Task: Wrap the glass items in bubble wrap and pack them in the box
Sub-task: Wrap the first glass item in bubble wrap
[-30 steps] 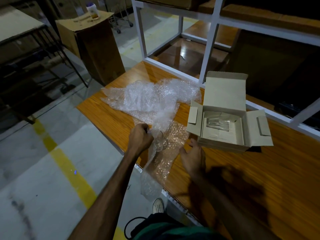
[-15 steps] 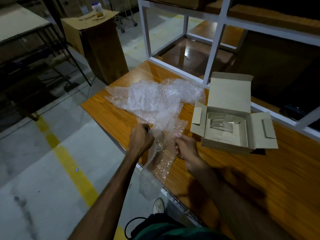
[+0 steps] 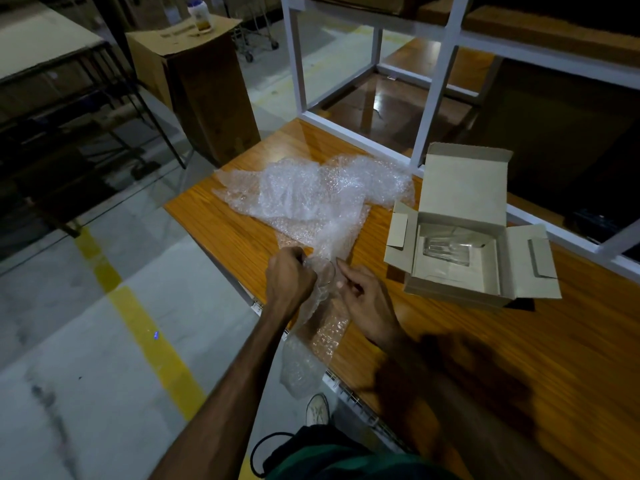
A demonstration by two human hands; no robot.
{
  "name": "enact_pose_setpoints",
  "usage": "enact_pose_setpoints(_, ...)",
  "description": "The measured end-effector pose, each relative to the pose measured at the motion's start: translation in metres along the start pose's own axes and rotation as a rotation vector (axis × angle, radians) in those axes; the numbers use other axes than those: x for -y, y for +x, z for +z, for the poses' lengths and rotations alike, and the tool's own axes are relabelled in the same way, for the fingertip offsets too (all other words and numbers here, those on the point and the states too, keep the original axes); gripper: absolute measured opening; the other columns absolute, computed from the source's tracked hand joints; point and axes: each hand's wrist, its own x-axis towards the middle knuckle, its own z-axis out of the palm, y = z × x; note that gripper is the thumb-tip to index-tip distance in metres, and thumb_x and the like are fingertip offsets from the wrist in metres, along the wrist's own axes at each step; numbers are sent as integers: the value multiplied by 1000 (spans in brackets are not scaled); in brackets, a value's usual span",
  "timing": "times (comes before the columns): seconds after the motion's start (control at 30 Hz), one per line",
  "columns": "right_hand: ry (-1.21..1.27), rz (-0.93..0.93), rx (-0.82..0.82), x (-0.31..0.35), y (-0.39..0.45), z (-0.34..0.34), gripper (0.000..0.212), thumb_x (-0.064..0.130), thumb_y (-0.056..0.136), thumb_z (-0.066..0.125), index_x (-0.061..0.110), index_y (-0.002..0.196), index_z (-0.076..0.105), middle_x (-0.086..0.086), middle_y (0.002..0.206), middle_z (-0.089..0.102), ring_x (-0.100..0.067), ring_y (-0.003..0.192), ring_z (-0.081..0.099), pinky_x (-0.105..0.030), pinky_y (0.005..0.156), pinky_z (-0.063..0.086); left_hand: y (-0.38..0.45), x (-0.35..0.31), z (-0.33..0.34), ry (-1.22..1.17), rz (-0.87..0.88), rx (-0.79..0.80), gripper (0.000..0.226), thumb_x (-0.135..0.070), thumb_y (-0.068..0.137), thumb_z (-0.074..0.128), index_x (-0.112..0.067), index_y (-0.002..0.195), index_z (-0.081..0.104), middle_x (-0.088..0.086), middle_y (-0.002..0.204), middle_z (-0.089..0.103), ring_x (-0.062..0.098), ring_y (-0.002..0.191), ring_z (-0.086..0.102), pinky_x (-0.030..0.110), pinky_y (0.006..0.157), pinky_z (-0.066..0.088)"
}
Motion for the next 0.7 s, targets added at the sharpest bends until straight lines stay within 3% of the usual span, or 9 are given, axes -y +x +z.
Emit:
enact_pose_setpoints(0.1, -138, -112, 66, -2, 2, -7, 54, 19, 108, 51, 45, 153, 37, 7, 105, 55, -4, 91, 53, -32, 73, 55, 0, 0, 0, -1, 0, -5, 31, 4, 72, 60, -15, 54, 44, -4, 49, 39, 13, 46, 37, 27, 47, 26)
enact_pose_setpoints(0.17, -186, -147, 113, -1, 4, -13, 54, 20, 110, 47, 43, 158, 34, 8, 120, 58, 0, 97, 53, -17, 76, 49, 1, 1, 1, -4, -10, -5, 30, 4, 72, 61, -15, 55, 45, -4, 49, 39, 13, 46, 37, 26, 47, 27)
enact_pose_setpoints(0.23, -190, -139, 190, 0, 5, -16, 49, 26, 112, 46, 41, 158, 39, 8, 133, 58, -5, 109, 56, -19, 85, 51, 2, 3, 2, -13, -23, -4, 28, 3, 73, 62, -13, 56, 47, -3, 50, 40, 14, 46, 37, 27, 48, 31)
enact_pose_setpoints(0.33, -219, -83, 291, 0, 8, -21, 41, 40, 112, 44, 44, 153, 47, 4, 118, 58, -11, 104, 56, -38, 88, 55, 2, 4, 4, -37, -22, -3, 29, 1, 77, 65, -14, 57, 49, -3, 50, 42, 15, 48, 39, 30, 50, 37)
enact_pose_setpoints(0.43, -78, -15, 315, 5, 10, -25, 37, 37, 112, 45, 43, 147, 55, 6, 112, 56, -7, 103, 55, -29, 85, 51, 3, 6, 5, -46, -15, 6, 23, 1, 78, 63, -8, 60, 53, -2, 52, 44, 16, 50, 41, 34, 51, 40)
enact_pose_setpoints(0.53, 153, 114, 215, 15, 15, -24, 34, 34, 113, 40, 27, 126, 71, 8, 95, 61, 4, 82, 60, -18, 70, 48, 4, 8, 7, -28, -3, 13, 8, 1, 71, 58, -2, 64, 55, 2, 55, 45, 18, 52, 42, 40, 50, 43)
enact_pose_setpoints(0.63, 125, 114, 118, 19, 23, -16, 27, 39, 109, 49, 30, 103, 74, 0, 86, 68, -5, 76, 66, -34, 68, 56, 4, 11, 9, -29, 3, 18, 2, -3, 66, 56, -2, 65, 55, 7, 56, 48, 19, 52, 42, 46, 50, 48)
enact_pose_setpoints(0.7, 47, 113, 105, 17, 28, -11, 8, 37, 101, 59, 38, 104, 66, 5, 91, 69, -12, 81, 69, -49, 73, 63, 5, 12, 9, -35, -9, 18, 5, -5, 66, 58, -2, 66, 56, 10, 57, 50, 19, 53, 43, 49, 50, 48)
